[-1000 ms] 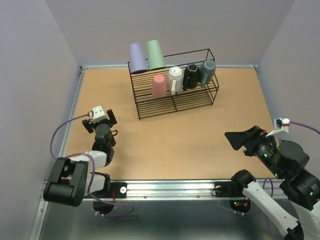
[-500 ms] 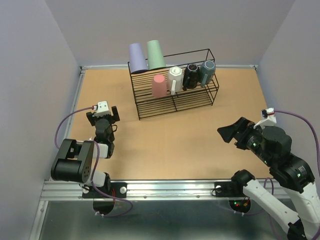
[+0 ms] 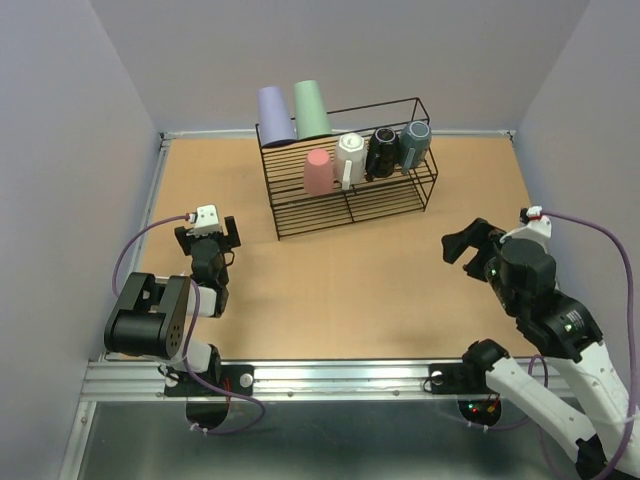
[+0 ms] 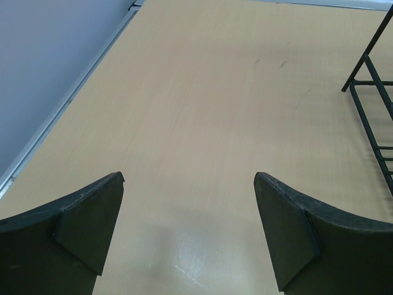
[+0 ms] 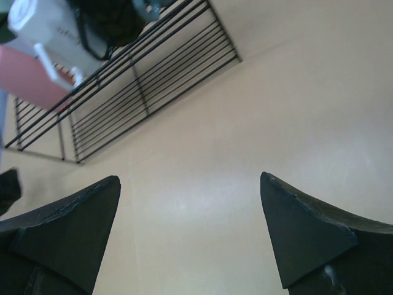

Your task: Load the cups into the dish rack

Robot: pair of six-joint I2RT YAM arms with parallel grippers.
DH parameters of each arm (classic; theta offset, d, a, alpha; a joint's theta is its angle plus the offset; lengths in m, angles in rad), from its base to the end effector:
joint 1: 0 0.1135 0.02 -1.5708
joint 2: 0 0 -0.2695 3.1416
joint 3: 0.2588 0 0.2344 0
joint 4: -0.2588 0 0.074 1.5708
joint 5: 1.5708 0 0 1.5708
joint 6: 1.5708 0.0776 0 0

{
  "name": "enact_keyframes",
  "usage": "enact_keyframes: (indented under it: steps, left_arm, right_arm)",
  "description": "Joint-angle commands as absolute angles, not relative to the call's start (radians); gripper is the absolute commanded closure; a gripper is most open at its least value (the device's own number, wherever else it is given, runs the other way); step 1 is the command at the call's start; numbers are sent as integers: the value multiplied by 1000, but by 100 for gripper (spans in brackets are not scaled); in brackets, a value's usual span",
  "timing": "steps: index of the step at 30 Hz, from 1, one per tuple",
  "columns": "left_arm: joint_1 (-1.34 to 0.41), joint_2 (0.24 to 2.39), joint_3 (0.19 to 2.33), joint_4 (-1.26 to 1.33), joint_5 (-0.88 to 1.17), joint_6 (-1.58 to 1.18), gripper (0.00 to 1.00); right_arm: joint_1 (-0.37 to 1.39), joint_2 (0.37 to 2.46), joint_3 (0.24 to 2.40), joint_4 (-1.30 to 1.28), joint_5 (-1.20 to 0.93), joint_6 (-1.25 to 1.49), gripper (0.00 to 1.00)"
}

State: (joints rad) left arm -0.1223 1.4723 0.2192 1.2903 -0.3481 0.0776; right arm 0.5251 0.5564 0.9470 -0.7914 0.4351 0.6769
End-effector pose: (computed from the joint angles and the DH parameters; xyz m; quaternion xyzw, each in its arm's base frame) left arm 0.2693 -0.0064 0.1906 -0.0559 0.6924 0.1043 0.7118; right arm 0.1122 0.0272 0.3412 0.1806 0.8027 0.1565 0.5465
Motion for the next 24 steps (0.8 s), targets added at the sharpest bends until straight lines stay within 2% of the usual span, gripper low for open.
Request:
enact_keyframes:
  steps: [1, 4, 10, 19, 22, 24]
  left_arm:
    - [-117, 1462, 224, 1592, -351, 77, 1]
    - [-118, 1462, 224, 1592, -351, 77, 1]
    - [-117, 1462, 224, 1592, -351, 77, 1]
    - [-117, 1462, 224, 1591, -351, 77, 1]
    - [-118, 1462, 224, 1592, -351, 78, 1]
    - [-117, 1462, 224, 1589, -351, 77, 1]
  right_arm:
    - [531, 532, 794, -570, 732, 552, 0]
    - [531, 522, 672, -363, 816, 372, 0]
    - [529, 665, 445, -33, 787, 120, 0]
    - [393, 785, 230, 375, 661, 98, 0]
    - [310, 870, 216, 439, 595, 133, 0]
    - [253, 934, 228, 453, 653, 216, 0]
